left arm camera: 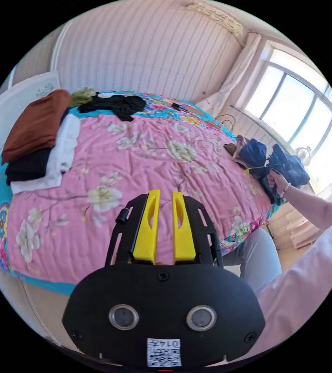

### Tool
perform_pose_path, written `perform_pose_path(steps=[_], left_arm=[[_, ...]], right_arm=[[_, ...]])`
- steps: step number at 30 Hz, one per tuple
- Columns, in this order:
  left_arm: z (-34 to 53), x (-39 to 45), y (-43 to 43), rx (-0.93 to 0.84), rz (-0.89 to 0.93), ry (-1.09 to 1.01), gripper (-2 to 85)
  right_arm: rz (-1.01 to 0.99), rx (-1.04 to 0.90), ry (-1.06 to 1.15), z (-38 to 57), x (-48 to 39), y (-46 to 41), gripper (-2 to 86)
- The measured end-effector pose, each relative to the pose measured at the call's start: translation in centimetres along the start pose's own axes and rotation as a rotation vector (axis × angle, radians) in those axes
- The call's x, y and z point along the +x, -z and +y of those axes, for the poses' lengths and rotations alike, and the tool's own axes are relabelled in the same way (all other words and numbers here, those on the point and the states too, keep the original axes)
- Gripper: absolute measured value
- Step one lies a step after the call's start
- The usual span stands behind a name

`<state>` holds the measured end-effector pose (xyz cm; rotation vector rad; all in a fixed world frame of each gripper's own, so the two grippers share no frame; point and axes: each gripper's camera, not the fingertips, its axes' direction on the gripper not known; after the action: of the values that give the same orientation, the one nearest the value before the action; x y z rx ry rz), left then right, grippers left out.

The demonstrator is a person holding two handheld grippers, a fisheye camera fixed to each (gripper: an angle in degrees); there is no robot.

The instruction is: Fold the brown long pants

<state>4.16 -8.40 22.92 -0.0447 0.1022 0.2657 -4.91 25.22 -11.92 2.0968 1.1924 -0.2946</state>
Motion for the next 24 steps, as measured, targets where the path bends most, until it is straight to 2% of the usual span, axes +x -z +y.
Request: perform_pose_path(steps=[3, 8, 15, 17, 19, 24], left_arm=[[2.4, -5.6, 3.5, 0.037, -0.118, 0.118, 6.4], [2.7, -14.6, 8.0, 0.144, -0.304, 0.227, 6.8], [-2.1, -25.6, 12.3, 0.318, -0.422, 0.360, 7.0], [-3.4, -29.0, 12.6, 0.325, -0.428, 0.454, 9.2], [-4.3, -33.3, 12.5, 0.335, -0.335, 0.585, 10.3], [-5.7, -38.3, 11.2, 0.320, -0.196, 0.692, 11.5]], right_arm=[[-0.051, -0.086, 0.146, -3.1, -7.2, -4.2, 13.0], [-0.160, -0.082, 0.412, -11.0, -21.1, -7.0, 13.0], [-0.094, 0.003, 0.817, -22.0, -42.1, -8.4, 15.3], [-0.073, -0.045, 0.842, -24.5, -45.6, -9.8, 15.6], [-0.049, -0.091, 0.795, -27.1, -47.8, -11.5, 15.5], [-0.118, -0.127, 0.532, -32.8, -49.1, -16.1, 14.9]])
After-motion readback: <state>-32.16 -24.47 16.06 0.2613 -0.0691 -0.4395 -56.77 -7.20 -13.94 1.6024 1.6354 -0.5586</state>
